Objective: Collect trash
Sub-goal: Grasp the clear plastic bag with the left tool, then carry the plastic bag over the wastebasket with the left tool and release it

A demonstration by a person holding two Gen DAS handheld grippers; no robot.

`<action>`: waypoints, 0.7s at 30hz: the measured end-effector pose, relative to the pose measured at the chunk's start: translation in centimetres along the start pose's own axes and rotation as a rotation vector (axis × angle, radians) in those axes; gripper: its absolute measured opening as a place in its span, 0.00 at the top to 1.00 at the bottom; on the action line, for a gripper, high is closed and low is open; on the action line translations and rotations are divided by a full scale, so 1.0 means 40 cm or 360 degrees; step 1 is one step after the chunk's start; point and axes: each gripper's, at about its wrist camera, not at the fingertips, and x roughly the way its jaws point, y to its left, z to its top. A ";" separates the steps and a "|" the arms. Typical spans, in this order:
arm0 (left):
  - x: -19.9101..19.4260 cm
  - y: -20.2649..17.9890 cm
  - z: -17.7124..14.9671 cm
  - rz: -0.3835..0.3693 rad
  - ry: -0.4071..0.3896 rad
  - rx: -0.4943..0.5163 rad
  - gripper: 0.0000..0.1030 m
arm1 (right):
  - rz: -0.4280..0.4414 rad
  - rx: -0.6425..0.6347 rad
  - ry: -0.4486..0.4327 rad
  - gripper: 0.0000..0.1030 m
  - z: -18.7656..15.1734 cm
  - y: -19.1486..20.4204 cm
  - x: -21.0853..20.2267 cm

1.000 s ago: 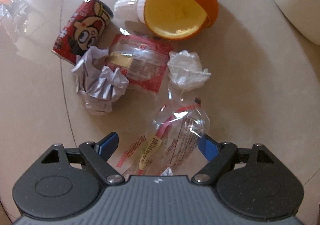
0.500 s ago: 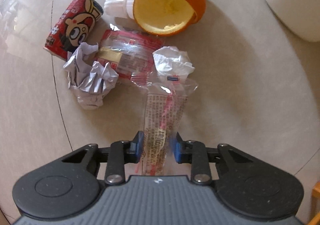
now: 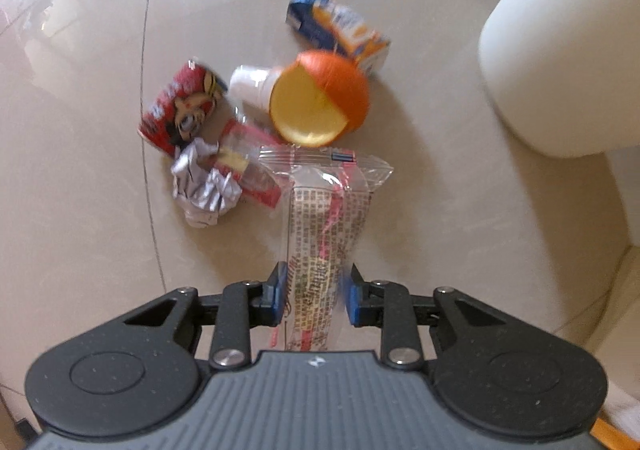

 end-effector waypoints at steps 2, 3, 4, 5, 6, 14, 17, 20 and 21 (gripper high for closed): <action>-0.046 -0.021 0.023 -0.0003 -0.0006 0.0003 0.74 | 0.0007 0.0004 0.0002 0.86 0.000 -0.001 -0.001; -0.075 -0.030 0.036 -0.0021 -0.0016 0.0005 0.74 | 0.0008 0.0001 0.0002 0.86 0.001 -0.002 -0.002; -0.109 -0.034 0.048 -0.0042 -0.0024 0.0011 0.74 | 0.0011 0.0000 0.0003 0.86 0.001 -0.003 -0.003; -0.131 -0.042 0.063 -0.0056 -0.0033 0.0018 0.74 | 0.0015 -0.0002 0.0007 0.86 0.002 -0.003 -0.004; -0.159 -0.053 0.077 -0.0072 -0.0044 0.0028 0.74 | 0.0019 -0.0001 0.0011 0.86 0.002 -0.005 -0.005; -0.350 -0.134 0.191 -0.0194 -0.0123 0.0086 0.74 | 0.0068 0.0027 0.0021 0.86 -0.002 -0.013 -0.010; -0.412 -0.165 0.230 -0.0210 -0.0177 0.0153 0.73 | 0.0087 0.0040 0.0019 0.86 -0.003 -0.018 -0.011; -0.457 -0.204 0.271 -0.0243 -0.0202 0.0230 0.73 | 0.0108 0.0064 0.0019 0.86 -0.003 -0.025 -0.012; -0.472 -0.220 0.285 -0.0255 -0.0208 0.0268 0.73 | 0.0114 0.0070 0.0021 0.86 -0.002 -0.028 -0.013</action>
